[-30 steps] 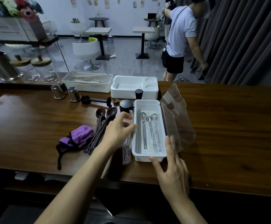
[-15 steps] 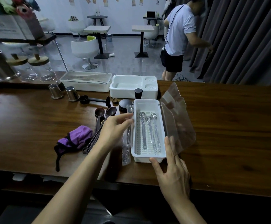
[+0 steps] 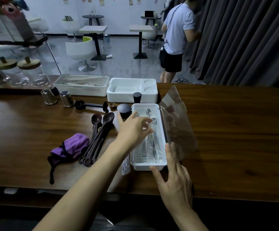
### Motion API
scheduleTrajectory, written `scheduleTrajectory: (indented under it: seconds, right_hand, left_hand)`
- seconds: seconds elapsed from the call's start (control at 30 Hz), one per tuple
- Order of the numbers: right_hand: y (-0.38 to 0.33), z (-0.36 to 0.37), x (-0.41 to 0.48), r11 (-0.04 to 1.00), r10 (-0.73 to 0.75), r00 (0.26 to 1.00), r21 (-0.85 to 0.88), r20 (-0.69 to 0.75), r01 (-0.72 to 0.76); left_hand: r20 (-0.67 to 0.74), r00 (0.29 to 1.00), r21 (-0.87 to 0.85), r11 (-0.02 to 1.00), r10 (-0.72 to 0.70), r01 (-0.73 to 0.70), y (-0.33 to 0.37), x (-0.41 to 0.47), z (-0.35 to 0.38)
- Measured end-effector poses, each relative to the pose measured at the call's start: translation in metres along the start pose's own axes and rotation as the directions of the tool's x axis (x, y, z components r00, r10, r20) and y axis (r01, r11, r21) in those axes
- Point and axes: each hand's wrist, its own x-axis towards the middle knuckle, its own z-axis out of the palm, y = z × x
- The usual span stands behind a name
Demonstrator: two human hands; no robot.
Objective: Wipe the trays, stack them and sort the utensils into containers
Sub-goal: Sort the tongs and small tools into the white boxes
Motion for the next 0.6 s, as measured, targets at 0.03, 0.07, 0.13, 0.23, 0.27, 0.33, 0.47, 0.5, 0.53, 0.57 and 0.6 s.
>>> scheduleTrajectory:
  seconds: [0.03,0.07,0.13,0.23,0.27,0.33,0.47,0.5,0.53,0.57,0.6]
  right_hand:
    - [0.0001,-0.0002,-0.0001,1.0,0.001,1.0,-0.002,-0.001,-0.001]
    - [0.0001,-0.0003,0.0001,1.0,0.002,1.0,-0.006,0.001,-0.002]
    - [-0.0003,0.0,0.0006,1.0,0.001,1.0,-0.013,0.008,-0.001]
    - [0.0006,0.0012,0.0007,1.0,-0.002,1.0,-0.016,0.016,0.002]
    - [0.0007,0.0014,0.0007,1.0,-0.001,1.0,-0.014,0.018,0.002]
    - [0.0003,0.0014,0.0011,1.0,-0.003,1.0,-0.013,0.014,0.003]
    - [-0.0002,0.0014,0.0016,1.0,-0.015,1.0,-0.022,0.012,0.015]
    - [0.0001,0.0014,0.0016,1.0,-0.016,1.0,-0.021,0.01,0.016]
    - [0.0005,0.0014,0.0016,1.0,-0.017,1.0,-0.019,0.006,0.017]
    - [0.0006,0.0014,0.0015,1.0,-0.017,1.0,-0.017,0.003,0.017]
    - [0.0008,0.0014,0.0013,1.0,-0.018,1.0,-0.014,0.0,0.018]
  left_hand:
    - [0.012,1.0,0.063,0.998,-0.005,0.004,0.0019,-0.0003,0.0022]
    - [0.013,1.0,0.115,0.993,-0.014,0.013,0.0034,-0.0009,0.0044]
    - [0.046,0.999,0.189,0.982,-0.02,0.011,0.0054,-0.0028,0.0072]
    - [0.082,0.996,0.286,0.958,-0.037,0.012,0.0037,-0.0045,0.0105]
    - [0.094,0.995,0.312,0.95,-0.042,0.011,0.0034,-0.0053,0.0107]
    - [0.095,0.995,0.348,0.937,-0.017,-0.017,0.0031,-0.0066,0.0112]
    - [0.1,0.995,0.43,0.903,-0.023,-0.022,0.0047,-0.0078,0.0097]
    - [0.106,0.993,0.438,0.899,-0.043,-0.008,0.006,-0.0077,0.0085]
    - [0.111,0.992,0.443,0.897,-0.057,0.002,0.0067,-0.0068,0.0082]
    - [0.119,0.99,0.446,0.895,-0.069,0.009,0.0075,-0.0064,0.0076]
    - [0.127,0.989,0.448,0.894,-0.078,0.013,0.0071,-0.0053,0.0084]
